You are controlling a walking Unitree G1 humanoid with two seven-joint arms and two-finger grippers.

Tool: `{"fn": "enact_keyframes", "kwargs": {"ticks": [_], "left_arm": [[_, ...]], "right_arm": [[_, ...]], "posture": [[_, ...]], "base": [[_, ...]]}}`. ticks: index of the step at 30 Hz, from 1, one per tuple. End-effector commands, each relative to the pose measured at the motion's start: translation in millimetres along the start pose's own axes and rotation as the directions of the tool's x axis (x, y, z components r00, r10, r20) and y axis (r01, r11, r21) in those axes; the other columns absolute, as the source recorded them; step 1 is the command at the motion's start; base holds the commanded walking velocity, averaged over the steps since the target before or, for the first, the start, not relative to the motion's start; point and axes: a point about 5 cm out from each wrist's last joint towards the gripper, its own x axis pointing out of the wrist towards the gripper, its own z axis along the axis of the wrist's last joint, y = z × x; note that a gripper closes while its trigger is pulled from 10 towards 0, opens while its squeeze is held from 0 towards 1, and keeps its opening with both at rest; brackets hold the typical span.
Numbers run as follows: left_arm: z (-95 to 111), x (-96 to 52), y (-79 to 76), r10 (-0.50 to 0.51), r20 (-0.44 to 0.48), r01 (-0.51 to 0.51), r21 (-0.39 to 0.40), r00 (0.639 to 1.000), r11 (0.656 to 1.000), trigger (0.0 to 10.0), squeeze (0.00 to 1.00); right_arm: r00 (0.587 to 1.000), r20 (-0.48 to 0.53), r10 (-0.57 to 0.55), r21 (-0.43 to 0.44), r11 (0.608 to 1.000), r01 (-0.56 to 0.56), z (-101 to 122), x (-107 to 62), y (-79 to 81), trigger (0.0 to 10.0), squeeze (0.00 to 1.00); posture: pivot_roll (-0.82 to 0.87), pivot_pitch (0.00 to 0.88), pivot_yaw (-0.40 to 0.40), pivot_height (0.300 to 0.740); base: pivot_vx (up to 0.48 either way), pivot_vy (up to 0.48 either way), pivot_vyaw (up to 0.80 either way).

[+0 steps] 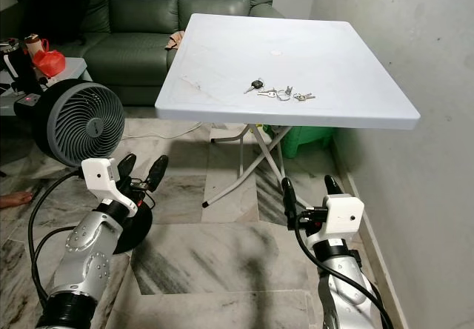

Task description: Hang keys on a hook

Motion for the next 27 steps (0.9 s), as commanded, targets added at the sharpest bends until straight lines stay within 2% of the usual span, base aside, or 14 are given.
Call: {"fn": "enact_keyframes", "kwargs": {"ticks": [1,9,17,27], "left_arm": [[5.4,0.1,1.2,-0.014,0.002,0.014,0.017,1.0,1.0,10.0,0.0],[5.6,1.7,-2.8,-0.046,-0.005,0.046,0.022,0.999,0.999,10.0,0.0],[7.3,3.3,-3.8,-0.058,-0.009,0.058,0.03,0.998,0.998,10.0,0.0],[8.5,7.7,-5.5,-0.062,-0.009,0.063,0.028,0.998,0.998,10.0,0.0]], "right_arm": [[1.0,0.008,0.005,-0.009,1.0,-0.005,4.4,-0.1,-0.8,10.0,0.0],[1.0,-0.01,0.018,-0.041,0.999,-0.018,1.3,3.0,-0.2,10.0,0.0],[1.0,-0.012,0.021,-0.037,0.999,-0.021,0.7,3.9,2.4,10.0,0.0],[1.0,-0.01,0.018,-0.043,0.999,-0.019,1.6,6.2,1.1,10.0,0.0]], "posture": [[-0.05,0.017,-0.005,0.711],[-0.04,0.025,-0.004,0.711],[-0.04,0.027,-0.001,0.711],[-0.05,0.017,0.0,0.711]], "base": [[0.0,0.0,0.0],[0.0,0.0,0.0],[0.06,0.0,0.0],[0.268,0.0,0.0]]}}
